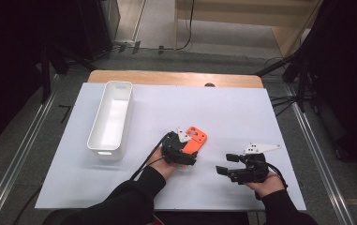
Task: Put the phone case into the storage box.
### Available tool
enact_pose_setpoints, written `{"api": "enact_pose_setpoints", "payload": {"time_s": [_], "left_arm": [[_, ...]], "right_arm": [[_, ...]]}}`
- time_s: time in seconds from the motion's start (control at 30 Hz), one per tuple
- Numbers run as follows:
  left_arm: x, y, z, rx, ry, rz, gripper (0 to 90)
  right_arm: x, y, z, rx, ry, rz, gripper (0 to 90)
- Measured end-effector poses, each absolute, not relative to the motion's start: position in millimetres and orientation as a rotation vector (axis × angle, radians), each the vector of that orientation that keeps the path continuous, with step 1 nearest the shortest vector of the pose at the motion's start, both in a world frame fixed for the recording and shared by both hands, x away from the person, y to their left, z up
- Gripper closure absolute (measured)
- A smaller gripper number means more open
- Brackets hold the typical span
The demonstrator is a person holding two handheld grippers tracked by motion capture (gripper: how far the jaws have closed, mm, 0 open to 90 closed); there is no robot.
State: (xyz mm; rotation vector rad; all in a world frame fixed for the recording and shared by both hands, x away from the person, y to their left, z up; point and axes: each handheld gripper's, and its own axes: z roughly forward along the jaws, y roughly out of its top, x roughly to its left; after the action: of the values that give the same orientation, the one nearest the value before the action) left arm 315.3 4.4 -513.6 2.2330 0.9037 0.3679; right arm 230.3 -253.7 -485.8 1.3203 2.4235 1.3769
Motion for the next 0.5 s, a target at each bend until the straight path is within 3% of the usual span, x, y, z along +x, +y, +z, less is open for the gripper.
{"api": "enact_pose_setpoints", "payload": {"time_s": [0.5], "left_arm": [[319.8,10.0,-501.7,2.202,0.900,0.356,14.9]], "right_arm": [[230.9,-253.4,-486.1,1.325,2.424,1.378,26.0]]}}
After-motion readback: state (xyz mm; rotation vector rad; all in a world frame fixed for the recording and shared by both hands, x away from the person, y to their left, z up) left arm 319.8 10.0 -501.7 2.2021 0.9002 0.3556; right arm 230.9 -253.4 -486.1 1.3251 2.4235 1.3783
